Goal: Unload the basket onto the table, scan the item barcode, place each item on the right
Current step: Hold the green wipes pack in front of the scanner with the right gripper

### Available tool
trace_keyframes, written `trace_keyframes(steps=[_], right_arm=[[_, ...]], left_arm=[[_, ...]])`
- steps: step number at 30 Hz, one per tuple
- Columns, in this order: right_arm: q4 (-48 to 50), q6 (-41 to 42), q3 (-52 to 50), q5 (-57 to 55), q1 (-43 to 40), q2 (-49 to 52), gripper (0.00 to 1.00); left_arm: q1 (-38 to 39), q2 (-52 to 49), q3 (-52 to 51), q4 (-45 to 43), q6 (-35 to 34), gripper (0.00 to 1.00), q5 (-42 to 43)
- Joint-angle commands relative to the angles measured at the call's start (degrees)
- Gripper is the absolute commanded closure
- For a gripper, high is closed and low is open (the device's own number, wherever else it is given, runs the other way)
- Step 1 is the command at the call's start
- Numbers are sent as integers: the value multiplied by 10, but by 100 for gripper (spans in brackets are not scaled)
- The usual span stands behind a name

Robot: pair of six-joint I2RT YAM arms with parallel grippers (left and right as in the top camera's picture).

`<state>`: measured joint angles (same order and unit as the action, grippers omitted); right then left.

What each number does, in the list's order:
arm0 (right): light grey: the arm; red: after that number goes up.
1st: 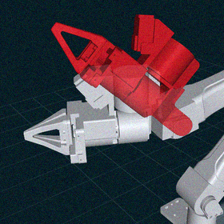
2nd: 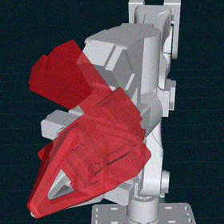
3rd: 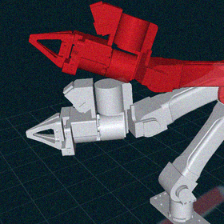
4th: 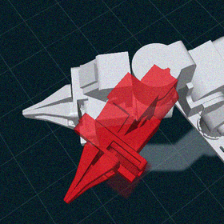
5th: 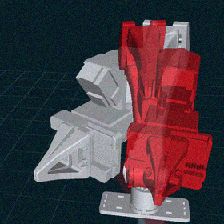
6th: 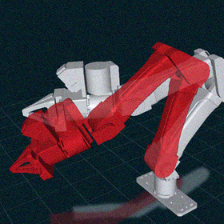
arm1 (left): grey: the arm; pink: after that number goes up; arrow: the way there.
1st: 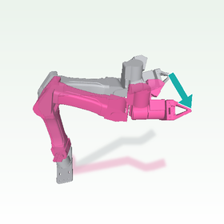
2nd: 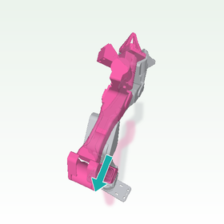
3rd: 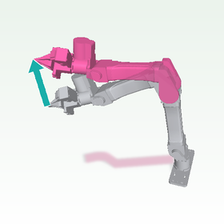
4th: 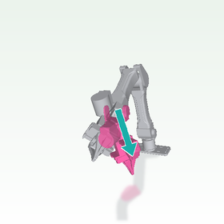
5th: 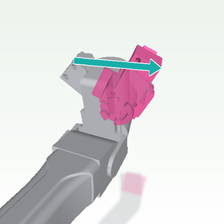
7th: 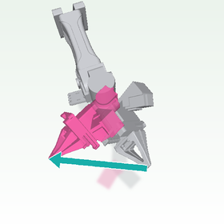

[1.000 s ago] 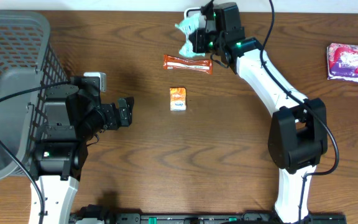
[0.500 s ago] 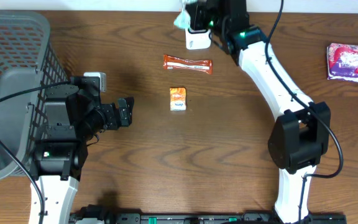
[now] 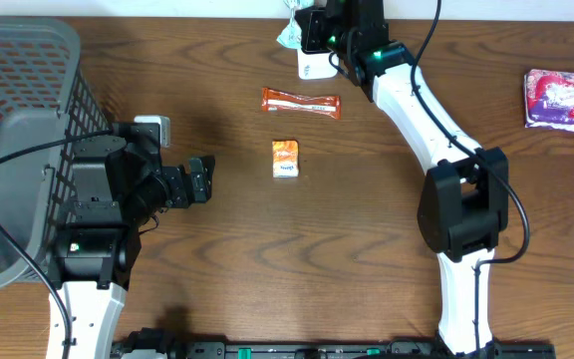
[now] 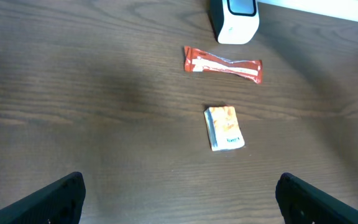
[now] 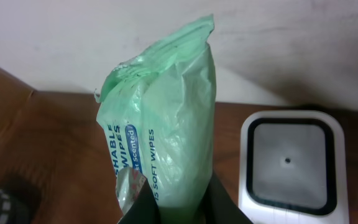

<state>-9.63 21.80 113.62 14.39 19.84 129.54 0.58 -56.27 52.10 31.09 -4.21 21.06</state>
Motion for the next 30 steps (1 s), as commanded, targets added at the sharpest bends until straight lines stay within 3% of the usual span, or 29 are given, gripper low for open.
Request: trace_keyframes(steps=[1,16,24,30], right_arm=[[15,22,12,-7,-16,16,99],[44,110,12,47,-64,77,99],[33,78,12,99,-82,73,99],[-7,37,12,92,-122,11,99]], left_arm=[[-2,-2,-3,-1,8,3,3],[-2,-2,-3,-1,8,3,3],[-2,-2,-3,-1,8,3,3],[-2,-2,-3,-1,8,3,3]])
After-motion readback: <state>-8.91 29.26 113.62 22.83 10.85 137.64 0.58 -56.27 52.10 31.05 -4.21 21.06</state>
